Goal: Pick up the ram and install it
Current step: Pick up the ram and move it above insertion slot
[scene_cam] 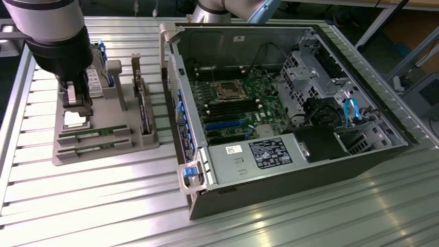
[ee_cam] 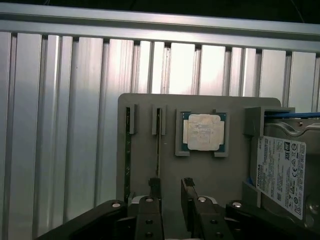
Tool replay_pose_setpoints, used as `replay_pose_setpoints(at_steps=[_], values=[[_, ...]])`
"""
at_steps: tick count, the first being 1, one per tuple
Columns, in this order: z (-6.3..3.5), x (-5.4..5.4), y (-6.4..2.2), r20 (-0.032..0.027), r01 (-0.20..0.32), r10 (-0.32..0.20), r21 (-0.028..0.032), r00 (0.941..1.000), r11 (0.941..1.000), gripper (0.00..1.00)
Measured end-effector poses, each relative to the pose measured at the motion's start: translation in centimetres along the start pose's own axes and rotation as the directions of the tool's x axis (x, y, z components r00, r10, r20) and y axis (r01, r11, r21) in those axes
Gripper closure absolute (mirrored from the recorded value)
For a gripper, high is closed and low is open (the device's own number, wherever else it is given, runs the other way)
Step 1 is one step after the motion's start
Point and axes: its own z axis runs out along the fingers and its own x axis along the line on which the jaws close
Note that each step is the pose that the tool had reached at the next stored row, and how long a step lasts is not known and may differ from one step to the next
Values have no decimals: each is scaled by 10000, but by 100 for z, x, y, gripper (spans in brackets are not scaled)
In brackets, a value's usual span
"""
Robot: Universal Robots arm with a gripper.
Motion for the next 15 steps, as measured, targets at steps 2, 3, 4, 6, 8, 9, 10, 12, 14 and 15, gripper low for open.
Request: replay_pose_setpoints(at_steps=[2,3,4,6,8,9,10,12,14,15], values=[[1,73,5,1,0,0,1,10000,10000,70],[0,97,7,0,0,0,1,10000,10000,70],[0,135,9,1,0,0,1,10000,10000,70],[0,197,13,1,0,0,1,10000,10000,70],[0,251,17,1,0,0,1,10000,10000,70],[-1,271,18,0,0,0,1,10000,10000,70],[-1,289,19,0,-1,1,1,10000,10000,70],[0,309,21,1,-1,1,0,10000,10000,70],[0,309,21,1,-1,1,1,10000,10000,70],[0,310,21,2,0,0,1,10000,10000,70]])
